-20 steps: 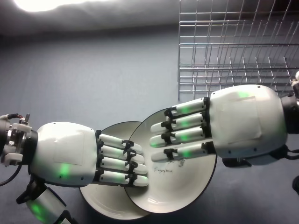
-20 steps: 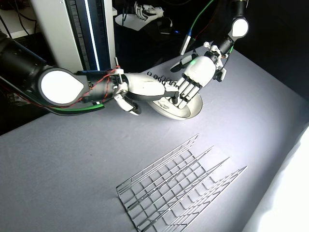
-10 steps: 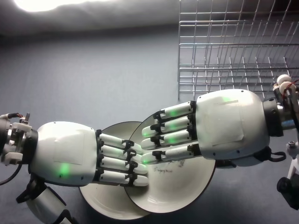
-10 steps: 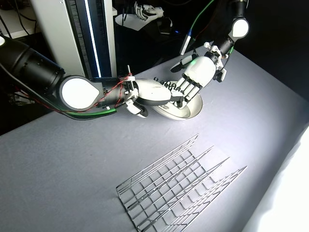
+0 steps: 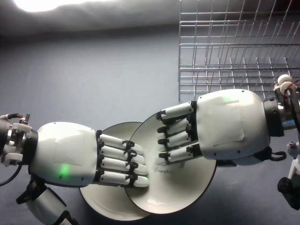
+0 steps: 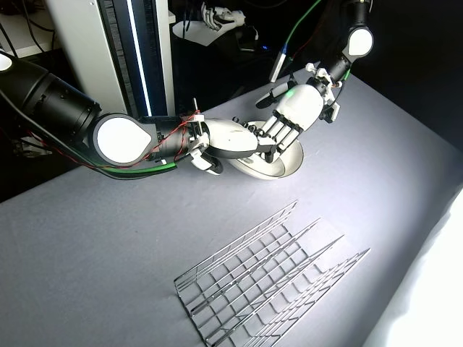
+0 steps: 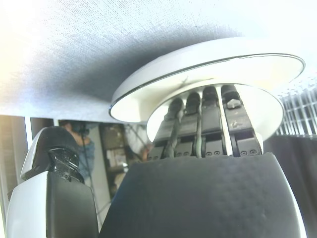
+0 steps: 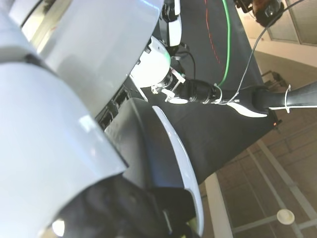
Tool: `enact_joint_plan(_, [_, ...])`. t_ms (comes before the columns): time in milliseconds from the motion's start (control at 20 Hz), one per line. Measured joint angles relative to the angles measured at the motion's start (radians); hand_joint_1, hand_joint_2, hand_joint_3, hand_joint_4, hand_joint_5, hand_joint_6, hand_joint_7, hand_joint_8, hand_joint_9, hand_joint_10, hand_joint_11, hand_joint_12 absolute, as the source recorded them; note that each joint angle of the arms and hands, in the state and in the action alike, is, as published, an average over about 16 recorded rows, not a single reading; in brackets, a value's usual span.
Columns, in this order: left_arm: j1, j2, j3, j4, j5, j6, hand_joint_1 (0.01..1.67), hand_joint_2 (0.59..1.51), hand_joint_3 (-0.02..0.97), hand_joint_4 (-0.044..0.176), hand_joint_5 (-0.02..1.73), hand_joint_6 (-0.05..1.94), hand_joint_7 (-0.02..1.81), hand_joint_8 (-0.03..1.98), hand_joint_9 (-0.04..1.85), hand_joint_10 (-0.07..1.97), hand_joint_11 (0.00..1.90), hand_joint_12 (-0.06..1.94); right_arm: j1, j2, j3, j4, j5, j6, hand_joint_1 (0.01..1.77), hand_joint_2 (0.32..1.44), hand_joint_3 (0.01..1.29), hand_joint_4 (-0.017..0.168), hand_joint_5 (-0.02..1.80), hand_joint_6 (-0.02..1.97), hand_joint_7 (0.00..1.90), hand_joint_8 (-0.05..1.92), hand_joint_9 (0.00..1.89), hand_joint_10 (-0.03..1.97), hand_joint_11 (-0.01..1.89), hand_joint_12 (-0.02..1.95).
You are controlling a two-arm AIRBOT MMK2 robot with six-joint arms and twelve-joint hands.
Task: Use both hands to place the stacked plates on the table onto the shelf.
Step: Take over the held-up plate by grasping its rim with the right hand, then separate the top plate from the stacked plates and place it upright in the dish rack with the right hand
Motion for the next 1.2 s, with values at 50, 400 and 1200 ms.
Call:
enact_joint_plan(50, [0.0, 0.0, 0.0, 0.0, 0.0, -0.001, 0.01, 1.053, 0.015, -0.009, 0.0, -0.04, 0.0, -0.01, 0.05, -0.02, 0.02, 0.04, 0.0, 0.0, 0.0, 0.003, 0.002, -0.002, 1.17, 1.07, 0.02, 0.0, 0.46, 0.11, 0.51, 0.07, 0.5, 0.18, 0.19, 1.22])
enact_joint_plan(400, [-0.014, 0.018, -0.01, -0.007, 0.007, -0.014, 0.01, 1.056, 0.015, -0.007, 0.01, -0.04, 0.02, -0.01, 0.07, -0.01, 0.03, 0.04, 0.01, -0.003, 0.001, 0.026, 0.015, -0.014, 1.24, 1.05, 0.02, -0.007, 0.71, 0.38, 0.8, 0.35, 0.81, 0.7, 0.51, 1.34])
enact_joint_plan(1200, [-0.167, 0.195, -0.041, -0.073, 0.035, -0.03, 0.01, 1.065, 0.015, 0.0, 0.1, 0.01, 0.1, 0.01, 0.1, 0.01, 0.06, 0.1, 0.131, 0.012, -0.037, 0.09, 0.001, -0.014, 1.3, 1.02, 0.01, -0.002, 0.79, 1.07, 0.91, 0.97, 0.9, 1.23, 0.73, 1.27])
